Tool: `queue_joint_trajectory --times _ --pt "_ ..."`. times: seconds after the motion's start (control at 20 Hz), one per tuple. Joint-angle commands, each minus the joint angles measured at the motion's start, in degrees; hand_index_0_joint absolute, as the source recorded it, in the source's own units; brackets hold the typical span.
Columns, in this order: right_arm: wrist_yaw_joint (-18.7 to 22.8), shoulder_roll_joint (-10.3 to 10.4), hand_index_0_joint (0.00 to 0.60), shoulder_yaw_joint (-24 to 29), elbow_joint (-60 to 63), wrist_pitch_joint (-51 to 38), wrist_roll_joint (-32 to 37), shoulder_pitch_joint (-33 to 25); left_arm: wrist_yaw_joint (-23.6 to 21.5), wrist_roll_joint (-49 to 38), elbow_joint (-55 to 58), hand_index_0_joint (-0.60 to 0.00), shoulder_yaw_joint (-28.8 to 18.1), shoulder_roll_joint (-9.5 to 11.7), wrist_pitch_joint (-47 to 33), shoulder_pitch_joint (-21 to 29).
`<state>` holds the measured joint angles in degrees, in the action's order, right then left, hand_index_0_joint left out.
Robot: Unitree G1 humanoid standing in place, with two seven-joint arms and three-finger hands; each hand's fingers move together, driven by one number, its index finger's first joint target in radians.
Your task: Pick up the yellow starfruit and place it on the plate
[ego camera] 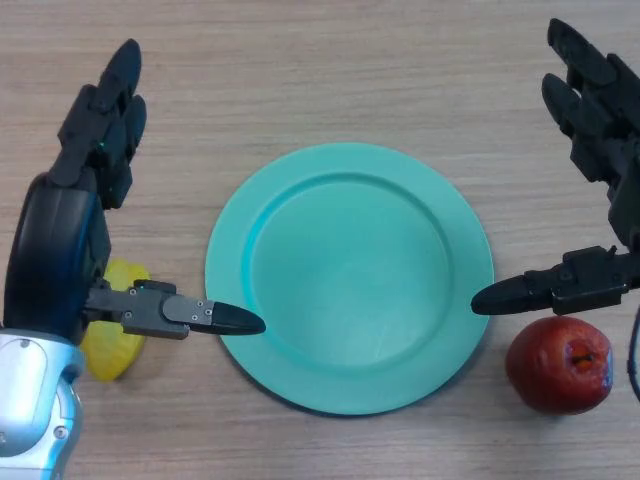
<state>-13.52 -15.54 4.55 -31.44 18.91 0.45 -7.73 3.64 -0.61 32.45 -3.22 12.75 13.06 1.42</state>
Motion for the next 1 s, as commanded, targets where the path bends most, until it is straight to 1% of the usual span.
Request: queue_joint_trajectory --times 0.05,0.3,0.45,0.6,0.7,0.8,0.85,0.95,1.0 --pt "3.1 -1.5 0.000 2.3 -2.0 -7.0 1.3 -2.6 -0.2 0.0 3.0 0.000 -3.8 1.6 -6.3 1.5" --pt "3.3 -1.7 0.000 2.5 -2.2 -5.5 1.7 -3.8 -0.1 -0.6 2.0 0.000 -3.1 1.5 -6.6 2.1" --pt "3.4 -1.6 0.000 2.5 -1.4 -7.3 1.8 -3.4 -0.1 -2.4 3.0 0.000 -3.3 1.5 -6.1 2.2" --pt "3.8 -1.6 0.000 2.4 -1.0 -7.5 2.5 -3.7 1.5 -1.2 4.4 0.000 -3.5 1.6 -5.7 0.4" --pt "2.9 -1.7 0.000 2.5 -0.4 -6.2 3.6 -3.8 4.7 -1.6 6.2 0.000 -6.1 2.2 -4.1 -1.7" --pt "2.4 -2.1 0.000 2.5 1.7 -6.9 4.2 -5.1 8.5 -1.3 7.1 0.000 -10.4 2.8 -4.7 -3.8" --pt "2.3 -2.2 0.000 2.3 3.0 -7.6 4.0 -5.5 11.1 -1.6 7.3 0.000 -13.1 3.0 -4.9 -5.2" --pt "2.5 -1.6 0.000 0.8 4.9 -9.5 3.1 -5.9 15.3 -2.3 5.2 0.000 -17.6 3.1 -7.2 -6.8" --pt "2.2 -1.3 0.000 0.2 5.4 -9.2 3.2 -6.2 16.8 -2.6 3.7 0.000 -19.5 3.5 -7.7 -6.7"
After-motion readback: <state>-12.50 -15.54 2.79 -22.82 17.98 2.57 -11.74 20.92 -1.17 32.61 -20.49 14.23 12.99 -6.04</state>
